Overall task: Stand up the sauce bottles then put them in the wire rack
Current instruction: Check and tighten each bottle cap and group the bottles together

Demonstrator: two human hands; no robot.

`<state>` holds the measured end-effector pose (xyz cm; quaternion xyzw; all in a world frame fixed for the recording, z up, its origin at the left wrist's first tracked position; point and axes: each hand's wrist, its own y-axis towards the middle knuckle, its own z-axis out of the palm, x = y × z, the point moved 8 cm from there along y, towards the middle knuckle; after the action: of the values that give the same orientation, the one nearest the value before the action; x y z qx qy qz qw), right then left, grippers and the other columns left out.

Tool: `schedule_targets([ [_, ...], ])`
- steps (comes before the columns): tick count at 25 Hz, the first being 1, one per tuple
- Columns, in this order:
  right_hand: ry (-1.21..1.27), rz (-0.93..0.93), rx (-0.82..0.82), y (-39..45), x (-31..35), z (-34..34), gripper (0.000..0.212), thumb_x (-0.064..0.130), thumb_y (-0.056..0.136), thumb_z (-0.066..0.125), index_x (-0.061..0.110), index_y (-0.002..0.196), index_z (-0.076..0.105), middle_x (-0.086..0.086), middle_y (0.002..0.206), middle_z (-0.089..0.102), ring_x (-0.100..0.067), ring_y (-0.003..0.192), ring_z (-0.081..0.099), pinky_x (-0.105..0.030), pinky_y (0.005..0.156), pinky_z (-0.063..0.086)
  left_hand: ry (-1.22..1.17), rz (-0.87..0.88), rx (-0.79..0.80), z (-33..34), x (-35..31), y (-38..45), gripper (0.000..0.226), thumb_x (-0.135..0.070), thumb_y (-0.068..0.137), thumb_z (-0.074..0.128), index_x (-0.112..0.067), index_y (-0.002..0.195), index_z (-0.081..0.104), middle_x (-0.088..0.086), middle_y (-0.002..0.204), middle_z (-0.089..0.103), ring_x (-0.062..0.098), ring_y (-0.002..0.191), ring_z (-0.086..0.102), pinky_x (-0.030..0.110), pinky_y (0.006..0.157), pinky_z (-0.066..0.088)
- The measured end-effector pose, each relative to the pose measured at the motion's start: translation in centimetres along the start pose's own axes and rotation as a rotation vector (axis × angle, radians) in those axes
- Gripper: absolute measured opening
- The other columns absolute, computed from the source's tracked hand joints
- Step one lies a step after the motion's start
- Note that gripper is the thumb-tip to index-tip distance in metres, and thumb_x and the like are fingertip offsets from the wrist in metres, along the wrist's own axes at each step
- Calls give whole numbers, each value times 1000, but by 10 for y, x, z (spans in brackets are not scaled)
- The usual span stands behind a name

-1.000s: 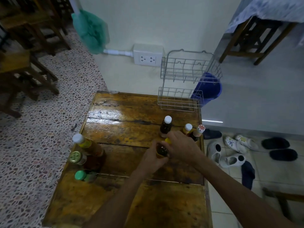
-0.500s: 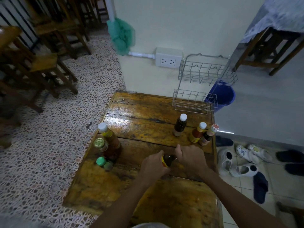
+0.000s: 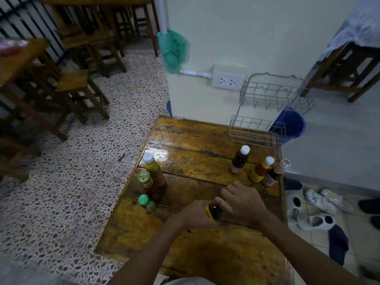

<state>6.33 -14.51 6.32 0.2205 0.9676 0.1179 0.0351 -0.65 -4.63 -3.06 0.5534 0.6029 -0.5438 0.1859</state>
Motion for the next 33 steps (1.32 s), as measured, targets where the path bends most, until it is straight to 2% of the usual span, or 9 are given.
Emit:
schedule_targets([
  [4, 44, 144, 56, 9, -1, 2, 49, 40, 101, 39, 23, 57, 51, 5, 51, 51, -16, 49, 40, -34, 39, 38, 14, -19, -53, -5, 9, -3, 51, -44, 80, 77, -41, 127, 61, -10, 114, 71, 13, 96, 70, 43, 77, 59],
  [8, 58, 395, 207, 5, -4, 24, 51, 37, 99, 42, 17, 53, 51, 5, 47, 49, -14, 40, 41, -31, 39, 36, 278, -64, -173, -18, 14, -5, 60, -55, 73, 74, -33, 126, 59, -5, 105, 71, 19, 87, 69, 37, 70, 56],
  [14, 2, 411, 562, -4, 12, 62, 20, 29, 104, 40, 13, 98, 51, -3, 79, 52, -26, 72, 62, -36, 55, 52, 615, -42, -426, -26, 22, -10, 49, -55, 77, 76, -32, 114, 53, -7, 103, 73, 18, 91, 73, 31, 69, 51],
  [18, 44, 444, 472, -1, 12, 53, 35, 31, 107, 37, 14, 135, 47, -9, 92, 61, -30, 78, 64, -33, 51, 40, 590, 1, -422, -32, 22, -8, 45, -51, 81, 76, -29, 114, 55, -7, 101, 71, 15, 86, 71, 31, 70, 59],
  [19, 31, 402, 418, 3, 11, 46, 41, 39, 108, 28, 17, 133, 51, -6, 91, 63, -25, 73, 62, -32, 49, 36, 494, -1, -345, -35, 23, -5, 45, -50, 81, 76, -28, 116, 57, -7, 100, 71, 15, 85, 70, 33, 70, 60],
  [22, 97, 294, 193, 16, 11, 18, 55, 54, 105, 20, 25, 79, 59, 6, 66, 55, -14, 54, 49, -31, 42, 33, 139, 15, -104, -32, 27, -2, 42, -47, 76, 75, -31, 113, 64, -6, 96, 71, 16, 80, 69, 32, 65, 56],
  [25, 112, 280, 151, 25, 10, 8, 52, 44, 104, 31, 23, 58, 46, 7, 51, 43, -13, 44, 35, -34, 41, 29, 81, 9, -132, -30, 26, -5, 41, -50, 69, 76, -31, 105, 65, -5, 91, 70, 18, 79, 70, 37, 62, 56],
  [29, 75, 398, 250, 32, 1, 16, 57, 41, 103, 29, 15, 54, 46, 3, 46, 41, -15, 39, 34, -33, 42, 25, 137, -68, -244, -30, 28, -7, 57, -56, 63, 74, -30, 113, 63, -12, 89, 68, 15, 77, 68, 36, 60, 52],
  [33, -35, 313, 500, 30, 8, 40, 28, 23, 104, 36, 10, 90, 56, -2, 67, 48, -21, 57, 49, -33, 45, 36, 369, -121, -399, -35, 26, -11, 46, -58, 66, 74, -34, 97, 49, -11, 87, 68, 17, 77, 68, 29, 59, 44],
])
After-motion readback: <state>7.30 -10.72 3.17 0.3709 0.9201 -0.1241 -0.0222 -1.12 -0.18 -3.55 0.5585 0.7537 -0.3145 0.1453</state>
